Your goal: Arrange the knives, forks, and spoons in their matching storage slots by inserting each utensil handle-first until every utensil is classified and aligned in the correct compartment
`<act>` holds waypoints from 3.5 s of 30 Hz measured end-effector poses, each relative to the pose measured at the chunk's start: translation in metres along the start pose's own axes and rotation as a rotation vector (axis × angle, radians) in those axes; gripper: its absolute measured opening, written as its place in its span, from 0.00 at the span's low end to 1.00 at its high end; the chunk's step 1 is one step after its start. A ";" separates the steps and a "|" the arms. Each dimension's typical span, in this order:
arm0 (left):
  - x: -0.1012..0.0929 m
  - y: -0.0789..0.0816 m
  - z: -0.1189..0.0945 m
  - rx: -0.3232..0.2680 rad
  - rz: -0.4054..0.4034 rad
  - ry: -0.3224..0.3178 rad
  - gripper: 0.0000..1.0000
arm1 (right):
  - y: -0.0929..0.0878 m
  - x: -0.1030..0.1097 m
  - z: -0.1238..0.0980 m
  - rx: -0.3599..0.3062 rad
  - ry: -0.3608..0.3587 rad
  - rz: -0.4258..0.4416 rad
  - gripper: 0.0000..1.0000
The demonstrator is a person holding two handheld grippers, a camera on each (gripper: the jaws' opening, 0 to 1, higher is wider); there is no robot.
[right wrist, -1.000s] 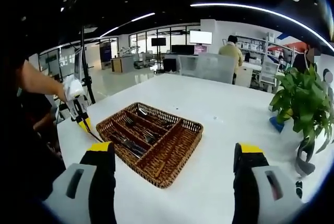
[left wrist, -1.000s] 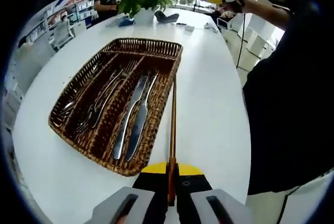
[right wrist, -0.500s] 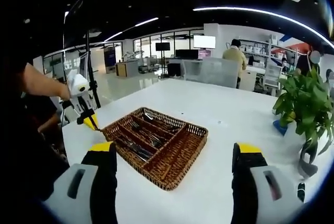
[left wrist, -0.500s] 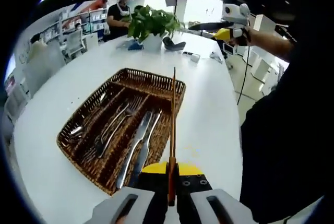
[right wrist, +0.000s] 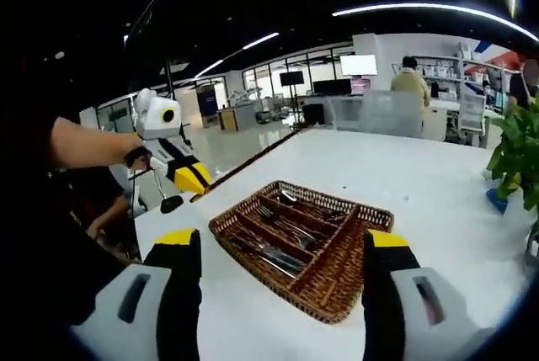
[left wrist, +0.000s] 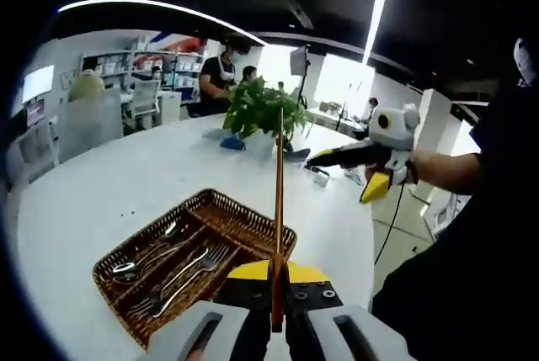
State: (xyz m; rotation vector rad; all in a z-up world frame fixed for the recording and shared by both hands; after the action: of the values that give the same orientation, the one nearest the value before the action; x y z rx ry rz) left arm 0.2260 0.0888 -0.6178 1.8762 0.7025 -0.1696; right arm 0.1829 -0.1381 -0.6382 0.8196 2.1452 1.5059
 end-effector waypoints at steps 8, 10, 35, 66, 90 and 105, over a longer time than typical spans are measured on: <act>-0.036 0.026 0.012 -0.154 -0.065 -0.126 0.01 | 0.025 0.042 0.033 -0.098 0.123 0.037 0.60; -0.041 0.030 0.014 -0.175 -0.078 -0.144 0.01 | 0.029 0.044 0.037 -0.113 0.141 0.084 0.53; -0.051 0.023 0.021 -0.253 -0.147 -0.186 0.02 | 0.038 0.046 0.022 -0.073 0.219 0.202 0.04; -0.025 0.026 -0.014 -0.201 0.101 0.107 0.40 | 0.033 0.004 -0.004 0.183 -0.008 0.126 0.04; 0.022 0.012 -0.113 -0.161 0.219 0.455 1.00 | 0.029 -0.037 -0.014 0.333 -0.162 0.184 0.04; 0.034 -0.009 -0.147 -0.202 0.163 0.522 1.00 | 0.031 -0.057 -0.007 0.383 -0.229 0.245 0.04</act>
State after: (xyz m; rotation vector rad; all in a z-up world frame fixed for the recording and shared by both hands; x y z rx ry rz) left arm 0.2188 0.2343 -0.5789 1.7805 0.8731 0.4957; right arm 0.2285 -0.1730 -0.6073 1.3572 2.2488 1.0473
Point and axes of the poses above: the point that each gripper's makers call its tool centre point, and the gripper's own axes: z roughly forward along the fingers, x roughly to its left, y roughly out of its top, the point moved 8 cm from there along -z, roughly backward along the fingers, and after that the axes turned 11 degrees about -z, right-handed, at the moved point
